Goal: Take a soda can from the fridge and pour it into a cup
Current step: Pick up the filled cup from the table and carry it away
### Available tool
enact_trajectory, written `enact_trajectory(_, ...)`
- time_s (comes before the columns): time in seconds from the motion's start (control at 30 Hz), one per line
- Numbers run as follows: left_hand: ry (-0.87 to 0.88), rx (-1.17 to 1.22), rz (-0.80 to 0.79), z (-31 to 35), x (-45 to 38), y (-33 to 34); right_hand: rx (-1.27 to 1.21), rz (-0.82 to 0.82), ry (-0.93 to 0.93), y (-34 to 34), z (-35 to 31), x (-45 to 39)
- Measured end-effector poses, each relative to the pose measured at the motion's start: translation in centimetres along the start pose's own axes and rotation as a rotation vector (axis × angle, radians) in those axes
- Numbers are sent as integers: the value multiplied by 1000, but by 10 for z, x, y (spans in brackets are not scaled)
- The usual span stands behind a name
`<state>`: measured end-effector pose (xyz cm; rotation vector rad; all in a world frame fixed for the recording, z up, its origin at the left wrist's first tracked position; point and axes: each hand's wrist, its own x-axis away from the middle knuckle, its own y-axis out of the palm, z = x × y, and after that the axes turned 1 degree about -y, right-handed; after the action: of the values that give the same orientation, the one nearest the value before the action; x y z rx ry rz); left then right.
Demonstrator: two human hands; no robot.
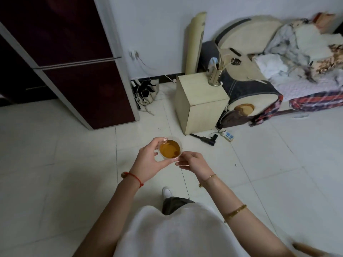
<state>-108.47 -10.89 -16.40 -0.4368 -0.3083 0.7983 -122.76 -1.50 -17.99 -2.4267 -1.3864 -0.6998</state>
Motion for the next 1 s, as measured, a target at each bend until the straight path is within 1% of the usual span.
enact_trajectory(0.17,10,-12,59,7,-86,-27,19,-32,-8,5,-60,-79)
enact_trajectory(0.33,5,-17,45,9,-154,-45,20,-32,-6,7,-97,-138)
enact_trajectory(0.6,17,10,-85,-13,-281,-64,-50,78,10,9,-137,-234)
enact_trajectory(0.77,57,-3,-209,-29,-378,-89,-121,171,26,21,-171,-304)
enact_trajectory(1.0,177,-106,-397,-38,-507,-128,-270,344,42,47,-214,-392)
